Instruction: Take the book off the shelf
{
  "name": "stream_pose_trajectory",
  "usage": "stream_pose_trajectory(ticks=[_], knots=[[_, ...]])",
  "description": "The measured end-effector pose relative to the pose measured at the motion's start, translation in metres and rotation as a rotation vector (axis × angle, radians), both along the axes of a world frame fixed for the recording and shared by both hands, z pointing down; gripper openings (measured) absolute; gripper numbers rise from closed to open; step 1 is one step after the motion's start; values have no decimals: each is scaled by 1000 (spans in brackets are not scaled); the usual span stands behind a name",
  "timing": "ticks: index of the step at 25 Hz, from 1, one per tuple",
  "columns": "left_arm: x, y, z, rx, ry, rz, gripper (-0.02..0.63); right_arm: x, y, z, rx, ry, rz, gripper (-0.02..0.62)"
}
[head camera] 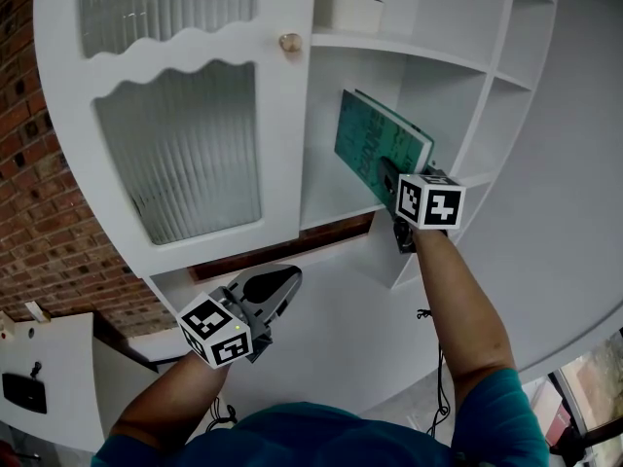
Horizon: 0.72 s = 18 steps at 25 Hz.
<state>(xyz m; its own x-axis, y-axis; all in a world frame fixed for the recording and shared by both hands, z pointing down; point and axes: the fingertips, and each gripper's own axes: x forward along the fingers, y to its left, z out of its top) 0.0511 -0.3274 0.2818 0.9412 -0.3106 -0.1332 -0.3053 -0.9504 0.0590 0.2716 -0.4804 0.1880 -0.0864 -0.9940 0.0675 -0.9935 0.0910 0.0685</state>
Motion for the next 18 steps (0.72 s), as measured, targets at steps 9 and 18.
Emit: stream_pose_trajectory(ticks=[9,18], knots=[[-5,0,-2,5,-2,-8,15,4,11,-3,15,-8,-7,172],[-3,7,-5,11,-2,-1,15,19,48,-5,42,-38,-21,170]])
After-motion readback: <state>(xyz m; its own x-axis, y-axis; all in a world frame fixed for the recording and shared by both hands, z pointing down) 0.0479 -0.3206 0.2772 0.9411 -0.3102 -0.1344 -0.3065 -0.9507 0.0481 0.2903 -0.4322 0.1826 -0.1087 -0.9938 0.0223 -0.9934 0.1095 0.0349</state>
